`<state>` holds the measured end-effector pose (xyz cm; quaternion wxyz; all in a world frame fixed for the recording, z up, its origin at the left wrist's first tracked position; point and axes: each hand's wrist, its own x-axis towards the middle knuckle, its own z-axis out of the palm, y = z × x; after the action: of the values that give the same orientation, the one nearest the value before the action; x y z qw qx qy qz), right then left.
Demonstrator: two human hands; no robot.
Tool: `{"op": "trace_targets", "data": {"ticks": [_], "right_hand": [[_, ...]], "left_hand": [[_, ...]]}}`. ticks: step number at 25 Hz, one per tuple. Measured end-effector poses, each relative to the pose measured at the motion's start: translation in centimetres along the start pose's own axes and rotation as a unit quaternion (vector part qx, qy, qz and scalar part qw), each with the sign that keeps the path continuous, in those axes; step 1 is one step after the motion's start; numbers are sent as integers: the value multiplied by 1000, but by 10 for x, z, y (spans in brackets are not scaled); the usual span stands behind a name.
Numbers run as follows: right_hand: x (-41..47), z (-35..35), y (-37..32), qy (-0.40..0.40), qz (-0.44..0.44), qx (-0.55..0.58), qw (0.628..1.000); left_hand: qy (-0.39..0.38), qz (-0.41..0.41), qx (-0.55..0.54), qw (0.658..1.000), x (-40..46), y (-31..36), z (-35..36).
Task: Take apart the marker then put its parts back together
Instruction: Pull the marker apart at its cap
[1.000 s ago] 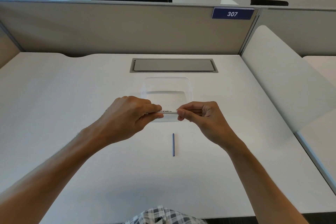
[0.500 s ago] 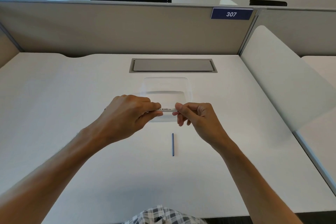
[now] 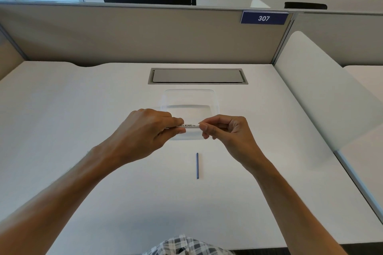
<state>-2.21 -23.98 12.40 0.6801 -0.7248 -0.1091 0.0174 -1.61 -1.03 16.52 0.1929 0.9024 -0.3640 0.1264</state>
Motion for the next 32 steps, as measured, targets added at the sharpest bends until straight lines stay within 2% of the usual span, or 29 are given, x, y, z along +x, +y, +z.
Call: {"op": "trace_targets", "data": {"ticks": [4, 9, 14, 19, 32], "right_hand": [[1, 3, 3, 11, 28, -15, 999], [0, -2, 4, -6, -1, -25, 1000], [0, -6, 3, -15, -14, -30, 999], [2, 0, 3, 26, -6, -63, 998], [-1, 8, 6, 6, -54, -93, 994]], "left_hand": [[3, 11, 26, 1000, 1, 1, -2], [-11, 6, 25, 1000, 0, 1, -2], [-41, -45, 4, 998, 0, -1, 2], [-41, -27, 24, 999, 3, 4, 2], [-105, -27, 18, 994, 8, 12, 10]]}}
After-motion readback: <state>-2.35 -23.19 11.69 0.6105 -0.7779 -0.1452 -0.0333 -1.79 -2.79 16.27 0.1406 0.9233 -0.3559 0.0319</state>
